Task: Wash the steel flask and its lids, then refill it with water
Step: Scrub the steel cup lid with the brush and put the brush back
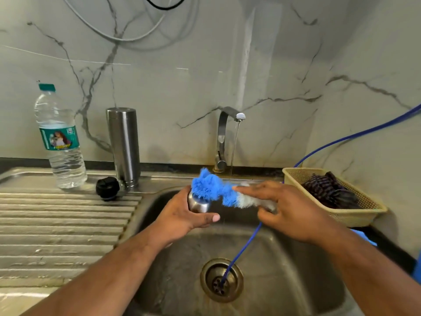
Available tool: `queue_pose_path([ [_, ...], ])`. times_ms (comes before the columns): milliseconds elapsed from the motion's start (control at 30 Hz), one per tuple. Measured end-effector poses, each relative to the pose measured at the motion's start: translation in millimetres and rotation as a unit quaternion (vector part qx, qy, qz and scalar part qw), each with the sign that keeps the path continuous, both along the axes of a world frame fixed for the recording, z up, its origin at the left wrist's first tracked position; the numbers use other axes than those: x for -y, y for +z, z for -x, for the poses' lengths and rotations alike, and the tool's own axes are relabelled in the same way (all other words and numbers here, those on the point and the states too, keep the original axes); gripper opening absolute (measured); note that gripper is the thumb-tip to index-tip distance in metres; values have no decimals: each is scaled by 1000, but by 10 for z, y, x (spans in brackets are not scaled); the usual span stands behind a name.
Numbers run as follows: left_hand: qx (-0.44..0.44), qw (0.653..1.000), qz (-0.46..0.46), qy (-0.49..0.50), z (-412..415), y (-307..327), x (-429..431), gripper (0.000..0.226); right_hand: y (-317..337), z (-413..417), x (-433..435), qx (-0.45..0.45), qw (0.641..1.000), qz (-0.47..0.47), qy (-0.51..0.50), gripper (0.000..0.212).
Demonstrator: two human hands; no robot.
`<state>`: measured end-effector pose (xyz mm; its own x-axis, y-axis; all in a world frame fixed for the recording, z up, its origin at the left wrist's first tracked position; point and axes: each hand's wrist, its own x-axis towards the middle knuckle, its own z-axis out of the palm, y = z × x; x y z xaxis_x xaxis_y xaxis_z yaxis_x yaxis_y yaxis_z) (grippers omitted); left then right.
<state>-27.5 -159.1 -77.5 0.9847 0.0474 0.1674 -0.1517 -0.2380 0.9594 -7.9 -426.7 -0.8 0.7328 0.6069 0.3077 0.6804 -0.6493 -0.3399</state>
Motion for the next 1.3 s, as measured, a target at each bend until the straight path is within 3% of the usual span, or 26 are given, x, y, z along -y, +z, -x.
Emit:
queue_pose_path([
  [200, -6, 1000, -17, 18, 29, -18, -81, 82, -32, -8, -106, 28, 999, 15, -22, 67],
  [300, -18, 1000, 4, 17, 52, -28, -78, 72, -50, 32, -155, -13, 1000, 5, 21, 62],
  [433, -24, 1000, -10, 7, 40, -28, -69, 81, -56, -16, -160, 41, 998, 26, -26, 64],
  [533, -31, 999, 2, -18, 59, -5, -44, 61, -60, 5, -150, -4, 1000, -1, 13, 64],
  [633, -35, 999, 6, -21, 124, 76, 2, 56, -22, 28, -136, 30, 999, 21, -33, 61],
  [733, -34, 999, -6, -16, 152, 133, 30, 55, -36, 22, -103, -28, 998, -56, 6, 62],
  [833, -57, 993, 101, -16, 161, 166, 65, 68, -24, 28, -93, -26, 996, -84, -24, 65],
  [933, -82, 971, 222, 18, 143, 189, 60, 86, -41, 89, -164, -42, 994, -96, 8, 64],
  [1067, -99, 937, 333, 32, 129, 222, 62, 77, -62, 71, -224, -11, 995, -92, -30, 64],
  [1200, -105, 929, 349, 63, 156, 266, 83, 68, -84, 145, -246, -28, 995, -94, 13, 65],
  [1300, -117, 927, 349, 75, 177, 290, 87, 68, -104, 113, -253, -9, 996, -87, -12, 66],
])
